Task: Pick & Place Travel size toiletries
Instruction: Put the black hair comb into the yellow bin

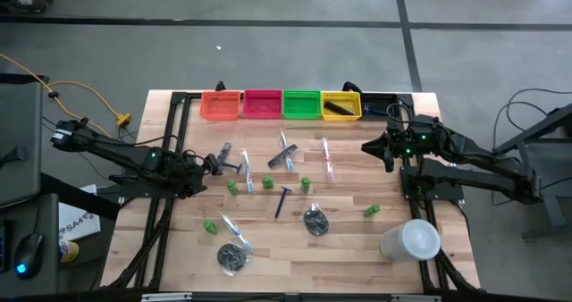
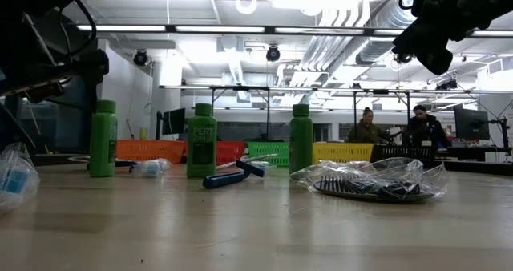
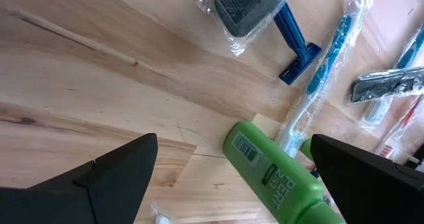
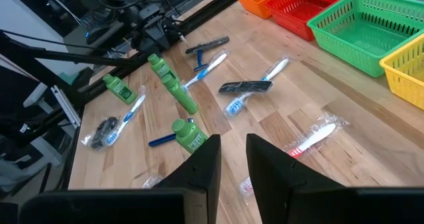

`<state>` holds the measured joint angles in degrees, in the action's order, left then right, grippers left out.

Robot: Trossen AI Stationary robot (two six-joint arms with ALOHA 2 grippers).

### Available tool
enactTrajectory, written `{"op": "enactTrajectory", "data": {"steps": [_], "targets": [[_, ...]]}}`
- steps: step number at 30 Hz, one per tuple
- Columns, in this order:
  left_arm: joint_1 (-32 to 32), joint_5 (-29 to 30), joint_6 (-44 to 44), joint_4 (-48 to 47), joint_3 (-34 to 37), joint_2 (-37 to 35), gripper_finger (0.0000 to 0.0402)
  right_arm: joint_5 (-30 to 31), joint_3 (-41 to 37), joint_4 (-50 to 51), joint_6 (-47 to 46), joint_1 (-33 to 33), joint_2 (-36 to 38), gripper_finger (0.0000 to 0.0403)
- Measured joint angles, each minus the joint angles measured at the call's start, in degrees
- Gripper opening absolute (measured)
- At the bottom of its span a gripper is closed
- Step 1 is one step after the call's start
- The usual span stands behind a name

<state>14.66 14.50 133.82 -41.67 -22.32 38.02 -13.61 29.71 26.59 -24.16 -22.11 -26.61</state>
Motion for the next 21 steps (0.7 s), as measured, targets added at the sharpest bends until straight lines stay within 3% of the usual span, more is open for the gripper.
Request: {"op": "enactTrajectory", "data": {"steps": [21], "targets": [[0.00,1.61,2.76,1.08,0.03,1.18,0.0397,0.00,0.00,-0.02,0.02,0.00,-0.02,0.0066]]}}
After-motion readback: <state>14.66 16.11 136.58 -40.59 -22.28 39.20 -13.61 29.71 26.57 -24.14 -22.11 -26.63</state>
